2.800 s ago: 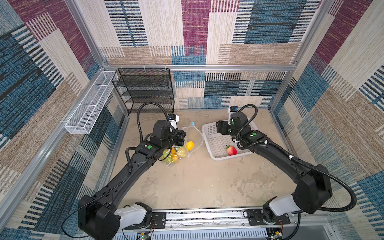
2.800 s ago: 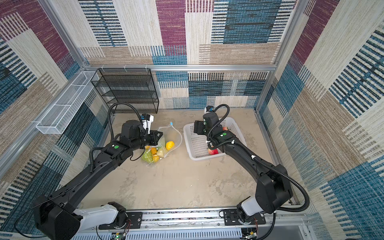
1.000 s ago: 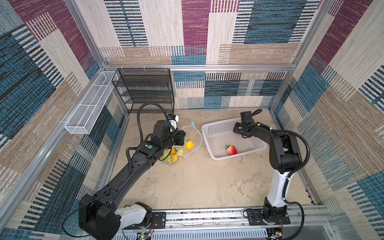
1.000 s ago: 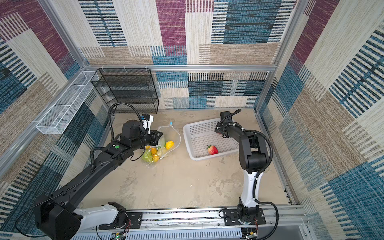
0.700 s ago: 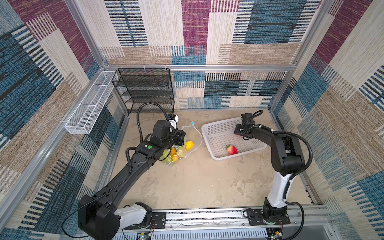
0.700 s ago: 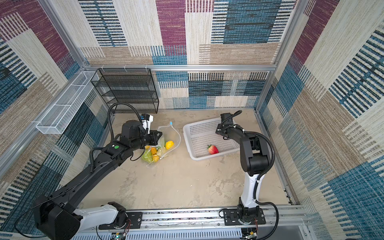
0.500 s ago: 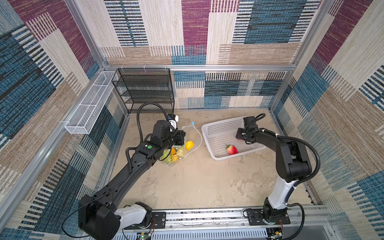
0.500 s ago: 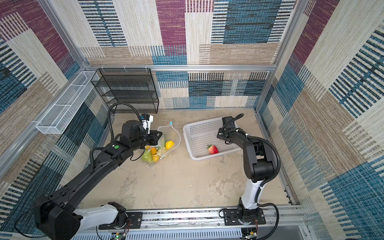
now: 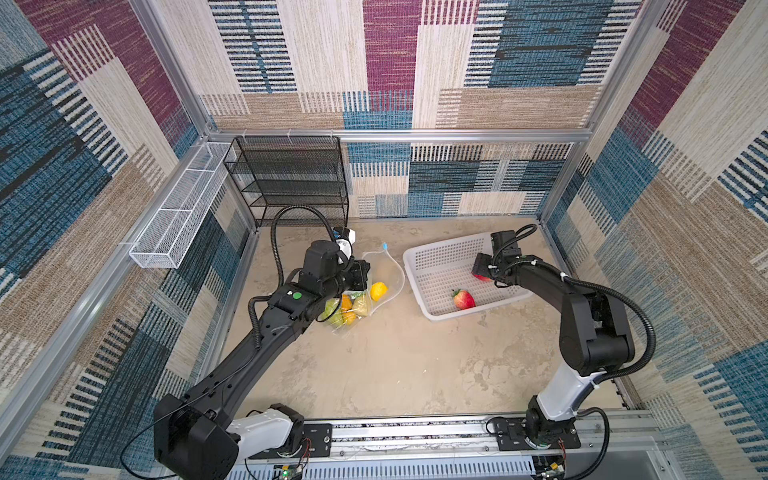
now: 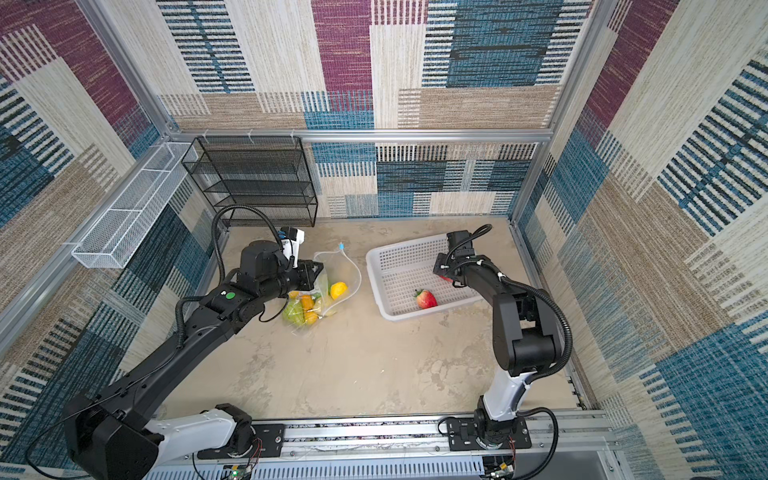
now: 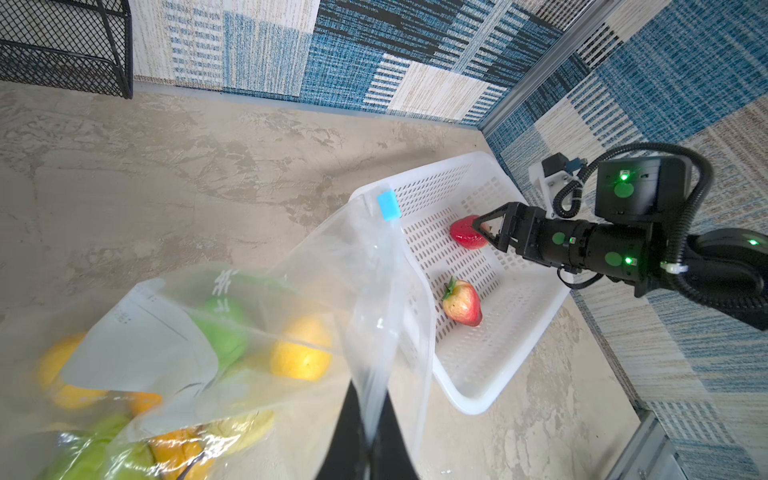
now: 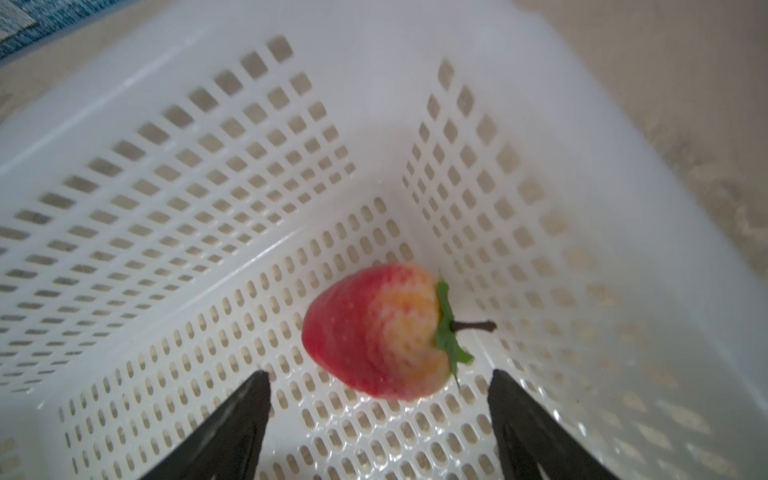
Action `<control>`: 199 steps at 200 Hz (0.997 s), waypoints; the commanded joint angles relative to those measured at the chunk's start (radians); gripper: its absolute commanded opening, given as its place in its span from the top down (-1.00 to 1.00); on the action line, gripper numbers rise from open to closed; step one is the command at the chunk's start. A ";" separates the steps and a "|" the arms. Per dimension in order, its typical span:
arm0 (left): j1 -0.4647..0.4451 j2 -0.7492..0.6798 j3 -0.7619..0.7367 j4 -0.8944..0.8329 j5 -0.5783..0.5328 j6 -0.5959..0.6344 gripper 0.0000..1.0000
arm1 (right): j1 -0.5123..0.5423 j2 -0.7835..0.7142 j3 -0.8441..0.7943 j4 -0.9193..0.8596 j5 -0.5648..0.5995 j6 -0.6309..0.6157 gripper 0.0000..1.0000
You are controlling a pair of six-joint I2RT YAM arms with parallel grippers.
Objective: Place the food in the zip-top bag and seal the zipper
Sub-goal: 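Lower the right gripper and grasp the strawberry farthest from the robot, then close the right gripper on the strawberry and lift it from the basket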
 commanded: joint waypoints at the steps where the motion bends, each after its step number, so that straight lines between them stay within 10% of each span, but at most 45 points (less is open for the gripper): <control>1: 0.000 -0.004 0.007 0.005 -0.008 0.018 1.00 | 0.000 -0.028 -0.028 0.032 -0.038 0.033 -0.70; 163: 0.001 0.024 0.001 0.022 0.008 -0.006 1.00 | 0.002 0.234 0.222 0.152 -0.234 -0.161 -0.87; 199: 0.000 0.021 -0.001 0.022 0.002 -0.006 1.00 | 0.003 0.204 0.210 0.095 -0.074 -0.150 -0.87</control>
